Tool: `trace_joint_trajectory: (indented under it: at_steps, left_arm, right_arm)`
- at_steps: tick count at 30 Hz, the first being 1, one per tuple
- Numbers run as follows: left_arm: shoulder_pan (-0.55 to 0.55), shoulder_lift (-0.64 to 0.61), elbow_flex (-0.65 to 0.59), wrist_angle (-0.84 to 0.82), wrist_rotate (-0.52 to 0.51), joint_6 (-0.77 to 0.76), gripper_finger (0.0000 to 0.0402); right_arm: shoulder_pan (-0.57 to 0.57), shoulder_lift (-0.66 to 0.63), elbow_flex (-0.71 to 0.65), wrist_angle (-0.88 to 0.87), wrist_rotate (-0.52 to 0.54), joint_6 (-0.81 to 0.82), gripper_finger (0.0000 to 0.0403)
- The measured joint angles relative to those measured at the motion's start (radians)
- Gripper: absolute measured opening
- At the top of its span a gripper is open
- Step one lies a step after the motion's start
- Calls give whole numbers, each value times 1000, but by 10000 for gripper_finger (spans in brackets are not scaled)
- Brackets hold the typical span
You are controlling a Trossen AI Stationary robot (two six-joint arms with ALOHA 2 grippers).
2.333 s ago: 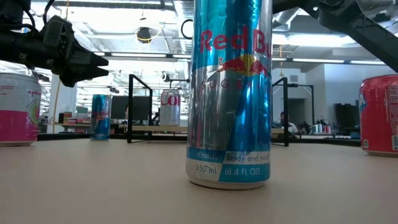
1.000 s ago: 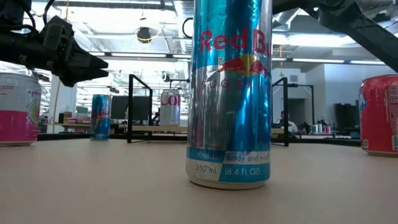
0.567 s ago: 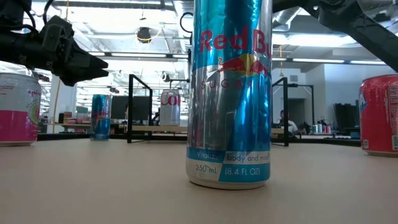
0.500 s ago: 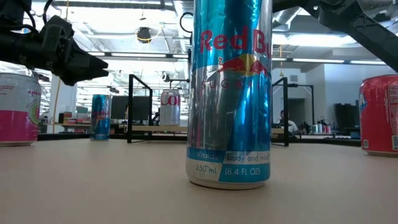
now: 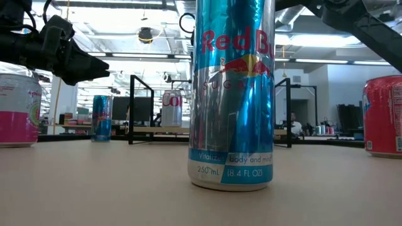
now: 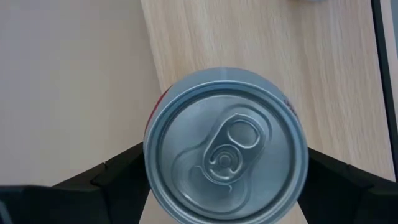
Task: Place canned beverage on shelf
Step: Put the white soda can on the shelf aligned with the other white soda can
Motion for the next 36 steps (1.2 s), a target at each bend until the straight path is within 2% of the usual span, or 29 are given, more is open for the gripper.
trace_joint_trajectory:
  at_steps: [4, 9, 13, 18, 27, 33, 36]
  left_arm:
    - [0, 0, 0, 0, 0, -11, 234]
    - [0, 0, 0, 0, 0, -20, 234]
    - [0, 0, 0, 0, 0, -20, 234]
    - [0, 0, 0, 0, -1, -20, 234]
    - [0, 0, 0, 0, -13, -19, 234]
    - [0, 0, 0, 2, -32, -14, 234]
    - [0, 0, 0, 3, -33, 1, 234]
  right_arm:
    - [1, 0, 0, 1, 14, 7, 363]
    - [16, 0, 0, 6, 105, 16, 381]
    - [20, 0, 0, 7, 107, 13, 397]
    - [19, 0, 0, 0, 106, 5, 398]
    - [9, 0, 0, -93, 106, -36, 399]
    - [-3, 0, 0, -215, 106, -46, 395]
    - [-11, 0, 0, -255, 175, -46, 386]
